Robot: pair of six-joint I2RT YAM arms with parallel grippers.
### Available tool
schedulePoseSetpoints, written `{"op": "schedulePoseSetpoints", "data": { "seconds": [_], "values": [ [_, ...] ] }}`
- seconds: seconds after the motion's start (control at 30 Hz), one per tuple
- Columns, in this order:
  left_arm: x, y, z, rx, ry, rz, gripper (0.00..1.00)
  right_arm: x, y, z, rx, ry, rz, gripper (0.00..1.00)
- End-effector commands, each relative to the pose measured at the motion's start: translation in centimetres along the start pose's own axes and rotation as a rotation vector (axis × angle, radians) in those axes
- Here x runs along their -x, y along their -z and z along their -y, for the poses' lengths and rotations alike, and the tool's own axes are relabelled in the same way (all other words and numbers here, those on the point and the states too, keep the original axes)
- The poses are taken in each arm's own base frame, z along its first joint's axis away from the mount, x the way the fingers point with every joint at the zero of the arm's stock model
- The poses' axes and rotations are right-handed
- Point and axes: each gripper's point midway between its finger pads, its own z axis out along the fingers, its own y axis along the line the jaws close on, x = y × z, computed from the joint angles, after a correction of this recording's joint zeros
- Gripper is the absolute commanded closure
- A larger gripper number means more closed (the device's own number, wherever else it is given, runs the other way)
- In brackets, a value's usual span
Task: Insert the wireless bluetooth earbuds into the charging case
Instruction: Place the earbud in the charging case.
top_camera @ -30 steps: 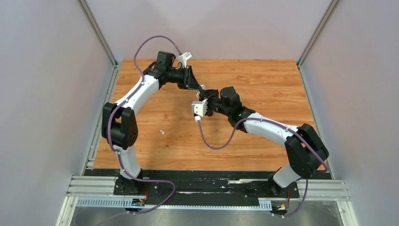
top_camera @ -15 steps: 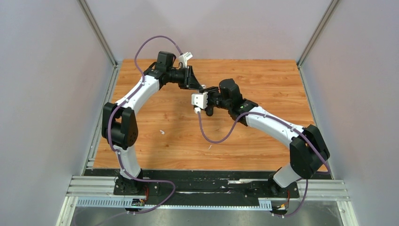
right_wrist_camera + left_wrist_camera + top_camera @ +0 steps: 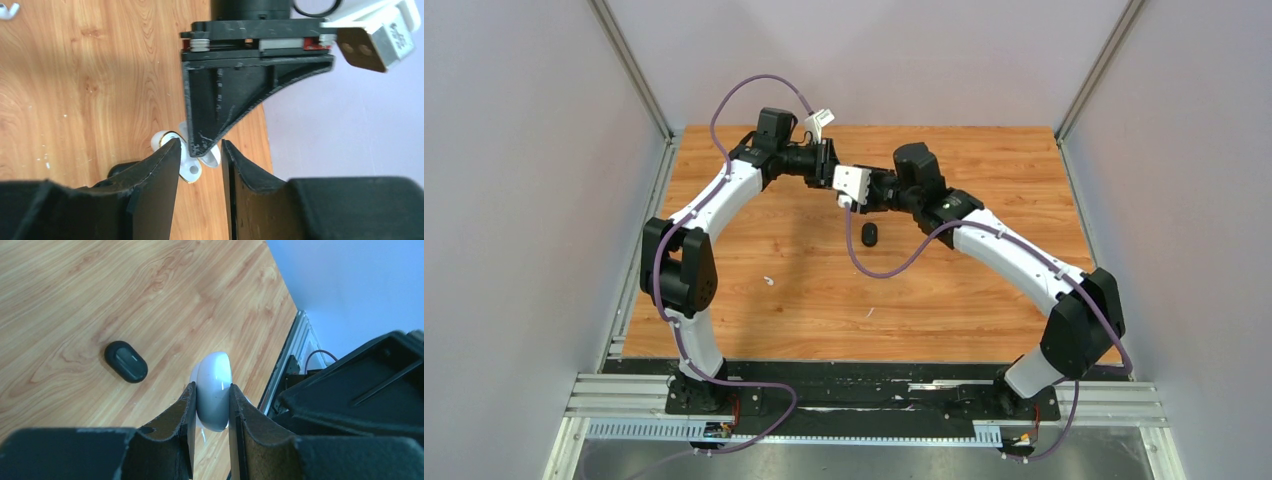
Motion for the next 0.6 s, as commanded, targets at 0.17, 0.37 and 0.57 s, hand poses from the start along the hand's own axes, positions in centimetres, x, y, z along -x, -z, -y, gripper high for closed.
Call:
{"op": "schedulePoseSetpoints", "data": {
  "seconds": [0.17, 0.37, 0.57],
  "values": [
    [1.0, 0.7, 2.7, -0.165, -0.098, 0.013, 1.0, 0.5, 3.6, -1.1, 0.254, -0.33, -0.083, 0.73],
    [0.7, 1.0, 2.9, -0.171, -0.11, 0.008, 1.0, -0.5, 3.5, -3.0, 0.346, -0.297, -0.101, 0.86],
    [0.4, 1.1, 3.0, -0.171, -0.113, 0.005, 1.0, -0.9, 3.0, -3.0, 0.358, -0.282, -0.106, 0.82]
  ]
}}
